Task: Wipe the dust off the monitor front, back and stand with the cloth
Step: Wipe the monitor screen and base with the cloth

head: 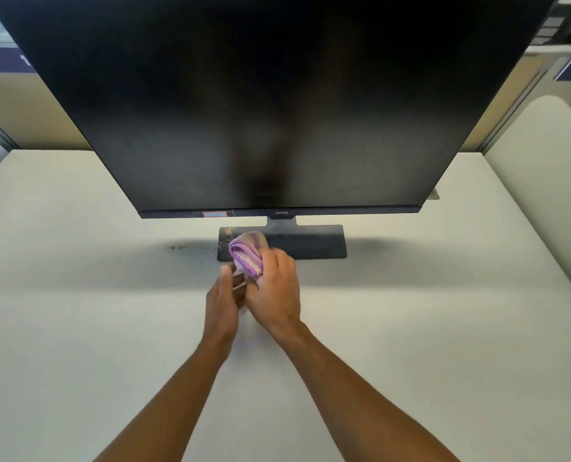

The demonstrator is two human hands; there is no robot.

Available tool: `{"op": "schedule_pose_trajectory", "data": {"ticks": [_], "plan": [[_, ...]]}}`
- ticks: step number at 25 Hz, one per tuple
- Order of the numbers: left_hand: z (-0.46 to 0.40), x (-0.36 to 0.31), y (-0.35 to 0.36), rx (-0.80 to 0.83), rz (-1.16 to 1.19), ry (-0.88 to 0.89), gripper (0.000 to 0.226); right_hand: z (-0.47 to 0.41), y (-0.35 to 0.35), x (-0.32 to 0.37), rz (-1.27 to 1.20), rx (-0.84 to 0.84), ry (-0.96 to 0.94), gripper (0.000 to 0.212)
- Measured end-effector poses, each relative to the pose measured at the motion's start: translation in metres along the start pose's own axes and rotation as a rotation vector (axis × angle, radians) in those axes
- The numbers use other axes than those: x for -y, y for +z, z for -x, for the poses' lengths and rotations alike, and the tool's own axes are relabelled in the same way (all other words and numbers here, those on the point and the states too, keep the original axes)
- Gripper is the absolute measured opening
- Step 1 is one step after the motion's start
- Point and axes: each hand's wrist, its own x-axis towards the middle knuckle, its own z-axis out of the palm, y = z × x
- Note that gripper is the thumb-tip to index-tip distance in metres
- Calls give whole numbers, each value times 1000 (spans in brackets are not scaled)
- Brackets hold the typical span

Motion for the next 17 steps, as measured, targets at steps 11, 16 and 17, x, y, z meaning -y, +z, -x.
{"op": "schedule_pose_trajectory", "data": {"ticks": [11, 16, 17], "plan": [[-29, -14, 14, -234, -158, -57, 32, 11, -37, -61, -94, 212, -353, 44], [-50, -21, 42, -73, -398, 4, 30, -19, -54, -111, 229, -63, -107, 40], [-56, -20, 50, -61, -419, 32, 24, -22, -54, -120, 265, -44, -73, 42]]}}
